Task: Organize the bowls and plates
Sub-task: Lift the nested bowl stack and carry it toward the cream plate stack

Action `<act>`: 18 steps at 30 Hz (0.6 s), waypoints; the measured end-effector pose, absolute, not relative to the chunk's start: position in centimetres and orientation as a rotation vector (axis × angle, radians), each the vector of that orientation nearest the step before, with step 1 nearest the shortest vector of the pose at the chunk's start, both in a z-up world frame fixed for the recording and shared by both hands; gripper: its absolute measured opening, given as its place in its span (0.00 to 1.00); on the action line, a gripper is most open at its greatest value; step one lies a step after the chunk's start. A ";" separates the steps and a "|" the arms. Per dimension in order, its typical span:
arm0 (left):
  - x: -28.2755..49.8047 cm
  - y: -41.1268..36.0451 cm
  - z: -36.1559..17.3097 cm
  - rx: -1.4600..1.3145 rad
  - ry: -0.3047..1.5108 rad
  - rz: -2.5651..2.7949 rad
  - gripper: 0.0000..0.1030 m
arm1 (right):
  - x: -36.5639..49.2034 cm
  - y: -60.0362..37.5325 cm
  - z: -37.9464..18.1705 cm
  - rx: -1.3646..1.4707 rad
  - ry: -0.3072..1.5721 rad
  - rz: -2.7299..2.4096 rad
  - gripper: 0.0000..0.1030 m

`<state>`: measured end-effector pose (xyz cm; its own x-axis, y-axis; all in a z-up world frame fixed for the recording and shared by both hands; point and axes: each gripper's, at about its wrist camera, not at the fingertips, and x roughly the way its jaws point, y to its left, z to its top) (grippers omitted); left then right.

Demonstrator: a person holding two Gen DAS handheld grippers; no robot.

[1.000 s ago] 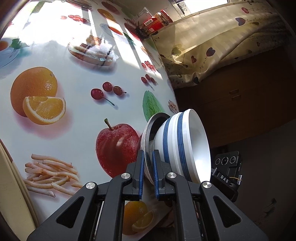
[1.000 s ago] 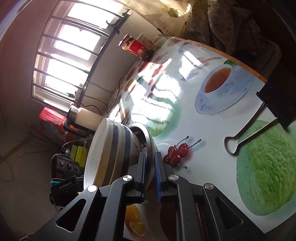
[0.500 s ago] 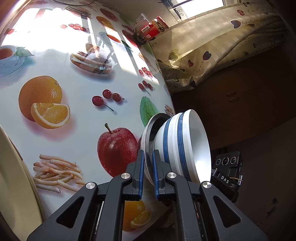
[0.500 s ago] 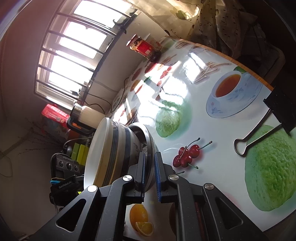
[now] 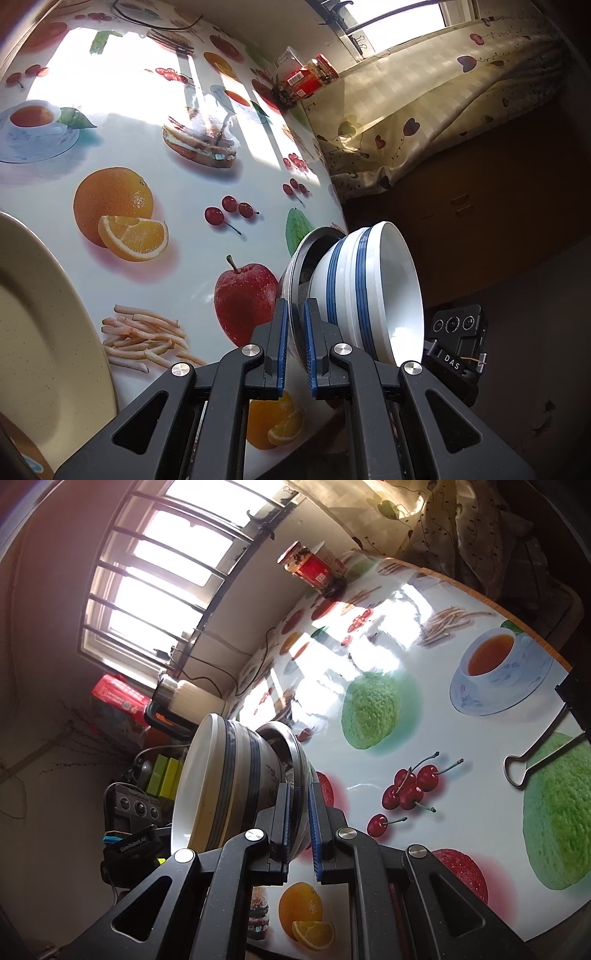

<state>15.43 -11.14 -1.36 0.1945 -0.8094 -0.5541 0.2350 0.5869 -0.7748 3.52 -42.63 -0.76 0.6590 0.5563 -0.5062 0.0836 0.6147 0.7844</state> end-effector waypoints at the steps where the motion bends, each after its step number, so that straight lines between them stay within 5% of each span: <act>1: 15.4 -10.9 -1.3 -0.610 1.151 -0.794 0.08 | 3.6 -42.5 -0.7 0.882 0.827 0.316 0.10; 18: 14.6 -7.0 -0.7 -0.640 1.112 -0.721 0.08 | 5.2 -38.9 -0.3 0.859 0.855 0.387 0.10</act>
